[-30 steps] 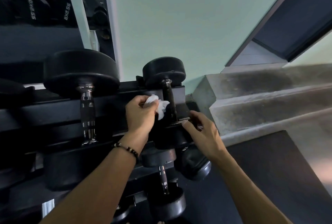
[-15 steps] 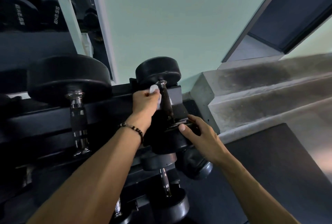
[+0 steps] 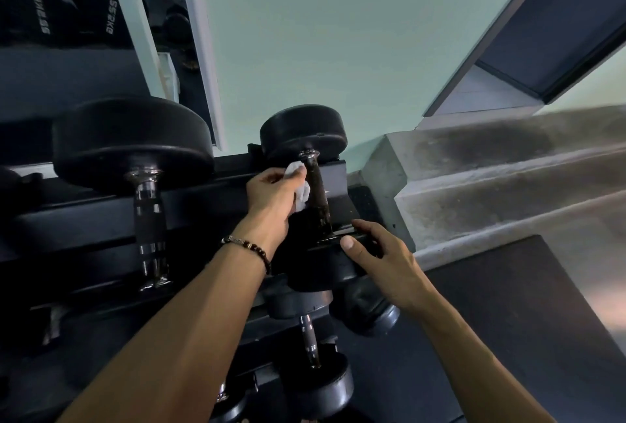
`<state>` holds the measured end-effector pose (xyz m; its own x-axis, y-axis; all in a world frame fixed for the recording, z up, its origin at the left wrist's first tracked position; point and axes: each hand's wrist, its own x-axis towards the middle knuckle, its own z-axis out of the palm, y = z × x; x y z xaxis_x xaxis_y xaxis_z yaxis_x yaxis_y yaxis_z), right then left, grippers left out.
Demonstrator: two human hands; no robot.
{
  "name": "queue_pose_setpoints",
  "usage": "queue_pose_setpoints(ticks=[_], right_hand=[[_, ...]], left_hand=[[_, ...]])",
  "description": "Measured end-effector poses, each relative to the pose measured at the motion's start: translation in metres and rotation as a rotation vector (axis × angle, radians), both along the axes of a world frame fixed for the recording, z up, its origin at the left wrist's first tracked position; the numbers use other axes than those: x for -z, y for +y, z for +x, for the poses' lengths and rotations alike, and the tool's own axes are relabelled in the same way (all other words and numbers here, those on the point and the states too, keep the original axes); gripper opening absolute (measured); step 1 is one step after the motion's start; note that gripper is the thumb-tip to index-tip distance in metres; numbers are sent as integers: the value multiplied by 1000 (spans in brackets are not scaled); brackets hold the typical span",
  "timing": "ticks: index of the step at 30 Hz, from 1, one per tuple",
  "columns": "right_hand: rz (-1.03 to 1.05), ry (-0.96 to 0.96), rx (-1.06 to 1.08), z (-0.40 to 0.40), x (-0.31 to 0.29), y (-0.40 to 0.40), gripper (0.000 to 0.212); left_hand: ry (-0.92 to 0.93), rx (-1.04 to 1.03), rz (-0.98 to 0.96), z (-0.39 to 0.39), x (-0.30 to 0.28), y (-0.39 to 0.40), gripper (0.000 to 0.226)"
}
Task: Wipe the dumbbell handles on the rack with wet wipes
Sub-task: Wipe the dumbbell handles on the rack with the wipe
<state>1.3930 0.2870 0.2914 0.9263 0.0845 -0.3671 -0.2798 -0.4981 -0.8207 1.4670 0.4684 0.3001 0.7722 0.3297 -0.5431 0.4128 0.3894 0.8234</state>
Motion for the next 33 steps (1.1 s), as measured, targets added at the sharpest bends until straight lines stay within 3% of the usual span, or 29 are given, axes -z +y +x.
queue_pose_setpoints(ticks=[4,6,10,17,20,22,26,29,33], right_hand=[[1,7,-5,1,1,0,81],[-18,12,-16,2,-1,0,83],[-23,18,-23,3,-1,-2,82],[13,14,-9,2,-1,-1,80],[4,26,-29,2,-2,-2,91],[8,24,-28,2,-1,-2,93],[7,10,-18,2,1,-1,83],[8,18,-21,2,-1,0,80],[31,27,-22,2,-2,-1,81]], left_hand=[[97,122,-22,-18,4,0,15],[94,70,-119,-10,-1,2,21],[53,-27,-110,4,-11,-3,29],[61,245,262,-25,2,-13,22],[7,149,225,-13,-4,-9,22],[-11,73,316,6,-5,-7,28],[-35,216,477,-3,-4,-15,45],[-47,351,442,-16,-8,-15,51],[-72,309,322,-15,0,-13,59]])
